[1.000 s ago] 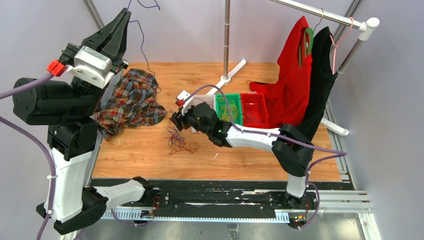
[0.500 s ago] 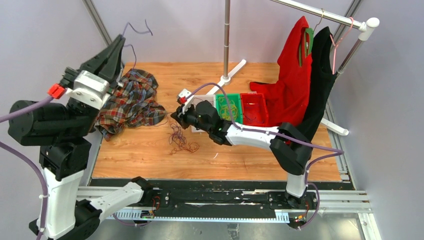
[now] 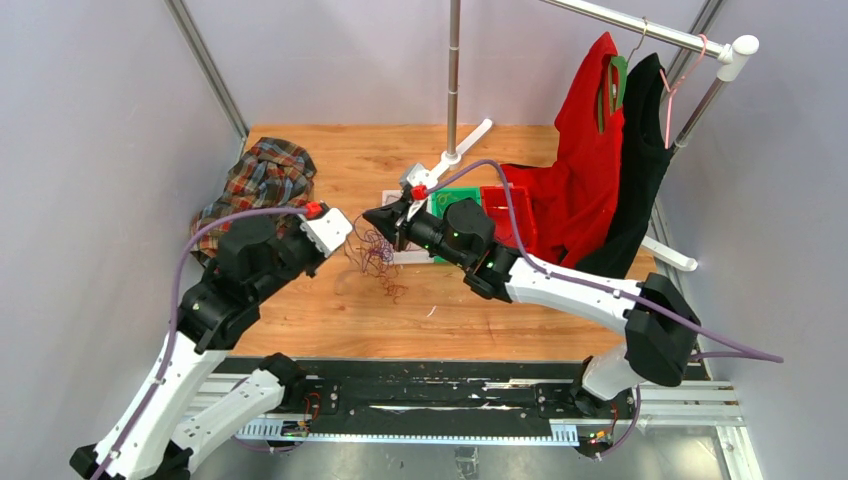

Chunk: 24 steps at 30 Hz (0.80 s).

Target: Untangle the cables

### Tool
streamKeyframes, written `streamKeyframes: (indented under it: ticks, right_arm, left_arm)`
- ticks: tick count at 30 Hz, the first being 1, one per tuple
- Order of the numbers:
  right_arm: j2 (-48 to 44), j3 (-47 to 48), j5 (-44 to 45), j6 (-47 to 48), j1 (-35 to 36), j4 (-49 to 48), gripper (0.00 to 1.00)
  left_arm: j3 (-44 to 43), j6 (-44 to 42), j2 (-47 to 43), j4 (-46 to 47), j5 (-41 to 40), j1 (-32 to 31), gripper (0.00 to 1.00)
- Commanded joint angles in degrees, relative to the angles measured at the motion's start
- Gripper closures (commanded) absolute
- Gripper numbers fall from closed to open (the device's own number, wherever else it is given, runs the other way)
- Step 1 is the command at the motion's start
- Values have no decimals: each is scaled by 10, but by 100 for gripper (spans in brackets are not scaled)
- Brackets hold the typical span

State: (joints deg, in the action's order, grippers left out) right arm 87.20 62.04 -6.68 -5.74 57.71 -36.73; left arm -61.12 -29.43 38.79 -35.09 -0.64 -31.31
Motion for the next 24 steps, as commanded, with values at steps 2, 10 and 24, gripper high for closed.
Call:
streamKeyframes:
  ticks: [2,10,24]
  right_arm:
    - [-35,-16,-2,8,1,46,99]
    - [-63,-25,29,54,29,89,99]
    - [-91,-42,59,86,53,98,99]
  left_arm:
    - [7,72,11,-67,175,-3,65]
    - [30,128,36,3,245,-2,56]
    - [1,189,105,3,297,63,83]
